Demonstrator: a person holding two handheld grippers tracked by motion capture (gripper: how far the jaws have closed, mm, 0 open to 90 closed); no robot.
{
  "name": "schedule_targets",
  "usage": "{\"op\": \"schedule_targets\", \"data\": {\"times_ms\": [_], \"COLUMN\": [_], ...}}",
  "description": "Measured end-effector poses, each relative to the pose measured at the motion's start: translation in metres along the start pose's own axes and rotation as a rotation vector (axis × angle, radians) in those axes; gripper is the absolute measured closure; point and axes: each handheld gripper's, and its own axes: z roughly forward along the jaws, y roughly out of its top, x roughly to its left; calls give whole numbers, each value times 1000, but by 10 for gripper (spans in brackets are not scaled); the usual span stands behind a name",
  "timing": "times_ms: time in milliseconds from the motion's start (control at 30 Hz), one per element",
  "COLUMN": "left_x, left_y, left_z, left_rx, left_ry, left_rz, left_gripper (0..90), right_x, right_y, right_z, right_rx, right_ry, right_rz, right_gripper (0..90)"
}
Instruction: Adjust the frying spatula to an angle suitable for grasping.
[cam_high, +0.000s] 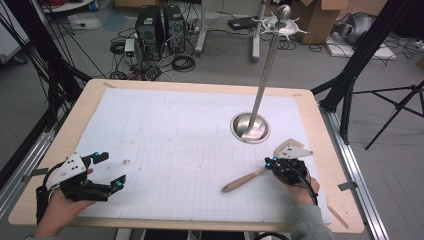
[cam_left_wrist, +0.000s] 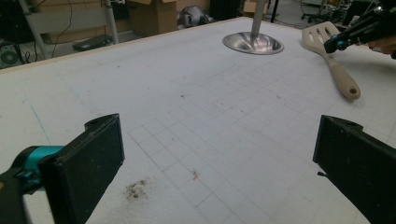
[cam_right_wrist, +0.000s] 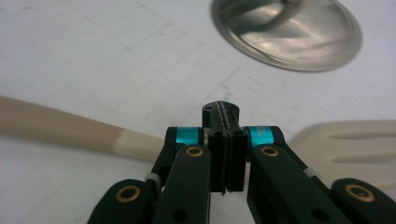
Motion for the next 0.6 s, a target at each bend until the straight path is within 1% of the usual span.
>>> {"op": "schedule_targets", "data": {"times_ms": [67, 100, 133, 167, 233, 267, 333, 400, 467, 533, 600], "left_x": [0, 0, 1, 0, 0, 0, 0, 0, 1, 1, 2], "left_y": [-1, -2, -3, -3, -4, -4, -4, -5, -6, -6, -7], "left_z": [-1, -2, -2, -3, -4, -5, -6, -6, -7, -7, -7], "left_rx": [2, 6, 8, 7, 9, 12, 10, 12, 17, 18, 23], "left_ry": [4, 8, 10, 11, 17, 17, 21, 20, 23, 26, 28], "left_rz": [-2, -1, -2, -7, -8, -7, -7, -7, -7, -7, -5], "left_gripper": [24, 24, 24, 24, 24, 24, 24, 24, 24, 24, 24], "right_x": [-4, -5, -6, -6, -6, -6, -7, -7, -6, -3, -2], "right_y": [0, -1, 0, 0, 3, 4, 5, 7, 7, 7, 8], "right_z": [2, 3, 4, 5, 7, 8, 11, 14, 17, 21, 21], "right_rx": [14, 18, 16, 16, 28, 31, 45, 50, 68, 95, 102], "right_ry": [-18, -16, -19, -23, -37, -37, -51, -47, -51, -67, -75], "right_rz": [11, 18, 6, 6, -9, -7, -16, -15, -32, -54, -65], "right_gripper": [900, 900, 900, 900, 900, 900, 900, 900, 900, 900, 900]}}
